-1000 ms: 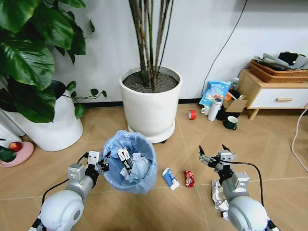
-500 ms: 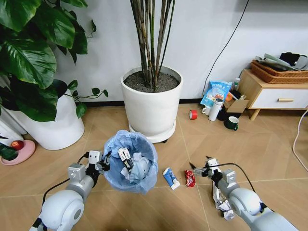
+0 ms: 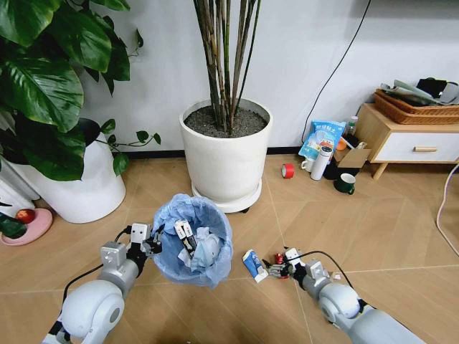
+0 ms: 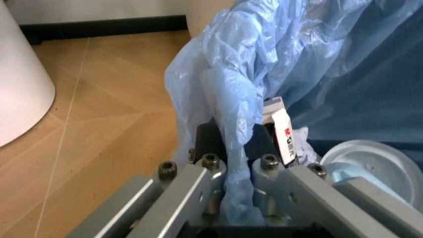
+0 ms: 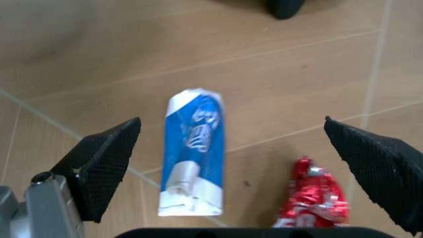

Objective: Pick up the trash bin and place the garbage on the floor into it.

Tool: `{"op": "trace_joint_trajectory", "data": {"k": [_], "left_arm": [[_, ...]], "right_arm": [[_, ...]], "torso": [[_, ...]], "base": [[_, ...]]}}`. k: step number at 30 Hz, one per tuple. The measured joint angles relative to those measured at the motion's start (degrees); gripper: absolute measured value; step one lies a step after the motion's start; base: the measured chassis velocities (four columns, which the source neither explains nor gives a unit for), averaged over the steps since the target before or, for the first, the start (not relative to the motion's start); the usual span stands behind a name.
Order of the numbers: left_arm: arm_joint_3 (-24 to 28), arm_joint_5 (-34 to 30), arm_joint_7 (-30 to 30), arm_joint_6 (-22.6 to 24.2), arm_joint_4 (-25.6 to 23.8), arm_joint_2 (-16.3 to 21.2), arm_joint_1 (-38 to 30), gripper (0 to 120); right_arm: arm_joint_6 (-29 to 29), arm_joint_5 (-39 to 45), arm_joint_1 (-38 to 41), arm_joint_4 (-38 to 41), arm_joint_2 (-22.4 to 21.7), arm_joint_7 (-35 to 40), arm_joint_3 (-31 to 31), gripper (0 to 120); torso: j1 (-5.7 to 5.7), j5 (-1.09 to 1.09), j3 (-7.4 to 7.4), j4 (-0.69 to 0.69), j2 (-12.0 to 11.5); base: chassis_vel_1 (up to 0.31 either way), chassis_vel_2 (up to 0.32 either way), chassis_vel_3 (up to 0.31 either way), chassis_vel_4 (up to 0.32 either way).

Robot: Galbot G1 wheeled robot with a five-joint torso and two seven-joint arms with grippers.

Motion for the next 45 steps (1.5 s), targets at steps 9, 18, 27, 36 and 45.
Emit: {"op": "trace_joint_trajectory", "data": {"k": [9, 18, 27, 36, 45], "left_arm": [[0.03, -0.08, -0.14, -0.05, 0.76, -0.34, -0.58, 0], [-0.12, -0.19, -0.14, -0.06, 1.27, -0.68, -0.93, 0], [-0.34, -0.24, -0.12, -0.12, 1.26, -0.68, -0.88, 0], [-0.30, -0.25, -0.11, -0.18, 1.06, -0.67, -0.86, 0], [-0.34, -0.23, -0.09, -0.24, 0.83, -0.56, -0.76, 0]], "right_arm": [[1.00, 0.13, 6.39, -9.37, 4.37, -0.89, -6.28, 100], [1.86, -0.69, 9.16, -17.64, 10.27, -3.05, -7.11, 100], [2.83, -1.65, 10.19, -23.56, 13.95, -3.68, -6.48, 86], [4.25, -2.06, 9.89, -24.86, 15.41, -3.28, -5.22, 48], [4.91, -2.42, 9.53, -24.98, 15.85, -2.55, -4.73, 26]], "torso": [[0.00, 0.00, 0.00, 0.01, 0.00], [0.00, 0.01, 0.00, 0.01, 0.00], [0.00, 0.01, 0.00, 0.00, 0.00], [0.00, 0.01, 0.00, 0.00, 0.00], [0.00, 0.02, 0.00, 0.00, 0.00]], "base": [[0.000, 0.000, 0.000, 0.000], [0.000, 0.000, 0.000, 0.000], [0.000, 0.000, 0.000, 0.000], [0.000, 0.000, 0.000, 0.000], [0.000, 0.000, 0.000, 0.000]]}}
